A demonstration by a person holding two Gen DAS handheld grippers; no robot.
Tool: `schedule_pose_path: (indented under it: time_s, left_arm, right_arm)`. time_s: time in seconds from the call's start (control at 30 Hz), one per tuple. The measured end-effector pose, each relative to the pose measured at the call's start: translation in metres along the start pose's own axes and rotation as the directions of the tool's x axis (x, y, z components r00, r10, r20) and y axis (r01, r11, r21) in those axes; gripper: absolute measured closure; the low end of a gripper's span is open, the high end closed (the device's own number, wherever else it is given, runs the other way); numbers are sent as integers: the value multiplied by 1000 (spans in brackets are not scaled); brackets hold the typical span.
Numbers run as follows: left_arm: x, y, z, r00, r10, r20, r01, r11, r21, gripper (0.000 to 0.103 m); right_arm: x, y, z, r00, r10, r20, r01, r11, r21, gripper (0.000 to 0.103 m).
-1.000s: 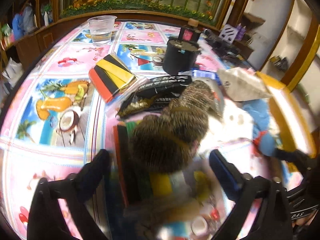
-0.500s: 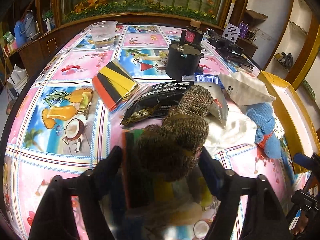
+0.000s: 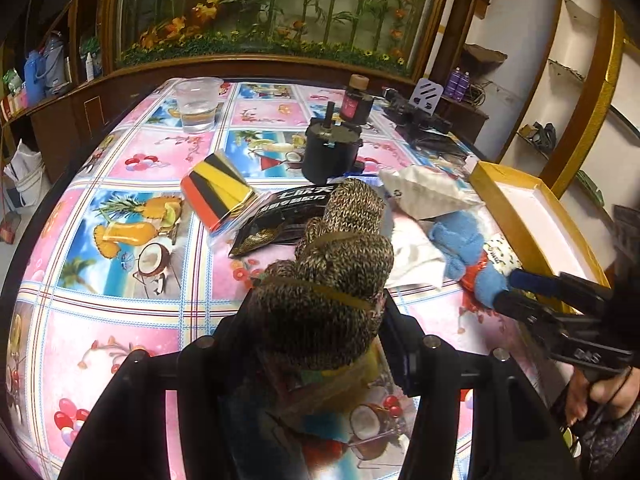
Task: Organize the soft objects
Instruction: 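Lift the glove and towel and carry both toward the yellow-rimmed box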
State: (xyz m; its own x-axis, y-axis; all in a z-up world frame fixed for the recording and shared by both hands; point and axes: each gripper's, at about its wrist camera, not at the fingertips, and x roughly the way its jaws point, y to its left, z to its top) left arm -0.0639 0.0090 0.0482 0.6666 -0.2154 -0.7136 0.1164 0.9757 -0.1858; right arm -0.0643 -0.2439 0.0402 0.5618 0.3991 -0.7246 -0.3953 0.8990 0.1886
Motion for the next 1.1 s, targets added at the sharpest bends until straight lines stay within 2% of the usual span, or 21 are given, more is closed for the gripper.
schedule_pose_path:
  time_s: [0.03, 0.07, 0.1, 0.2, 0.4, 0.5, 0.73, 0.9, 1.0, 1.07, 1.1]
  left_arm:
    - [0, -2, 0, 1000, -7, -1, 7, 1000, 3, 48]
    - [0, -4, 0, 1000, -10, -2, 10, 1000, 7, 48]
    - [0, -5, -1, 1000, -12, -3, 12, 1000, 9, 48]
    - [3, -8, -2, 1000, -17, -11, 17, 1000, 15, 48]
    - [3, -14, -3, 999, -31, -12, 31, 999, 22, 48]
    - [2, -21, -2, 999, -44, -10, 44, 998, 35, 48]
    - [-2, -38, -5, 998, -64, -8, 65, 996, 68, 48]
    - [-2, -44, -8, 998, -67, -12, 68, 995, 79, 48]
    - [-3, -45, -8, 998, -69, -12, 69, 995, 78, 48]
    - [-3, -45, -8, 998, -68, -11, 69, 995, 78, 48]
    - [-3, -45, -8, 998, -68, -9, 69, 995, 78, 48]
  right_arm:
    - [5, -1, 2, 1000, -8, -6, 8, 1000, 2, 50]
    - [9, 0, 3, 1000, -12, -14, 12, 1000, -2, 66]
    - [15, 0, 3, 999, -26, -23, 26, 1000, -9, 74]
    - [13, -1, 1, 999, -33, -2, 33, 999, -3, 82]
    - [-14, -4, -16, 999, 47, 20, -47, 999, 20, 83]
    - [-31, -3, -23, 993, 115, 19, -115, 993, 10, 83]
    - [-27, 4, -45, 993, 99, -66, -101, 995, -19, 79]
    - [-23, 5, -46, 994, 84, -69, -86, 996, -23, 64]
    - [-17, 5, -48, 992, 92, -86, -93, 996, -9, 65]
    - [-15, 4, -48, 990, 107, -89, -108, 994, -1, 78]
    - [-17, 4, -49, 991, 113, -79, -113, 994, 3, 78]
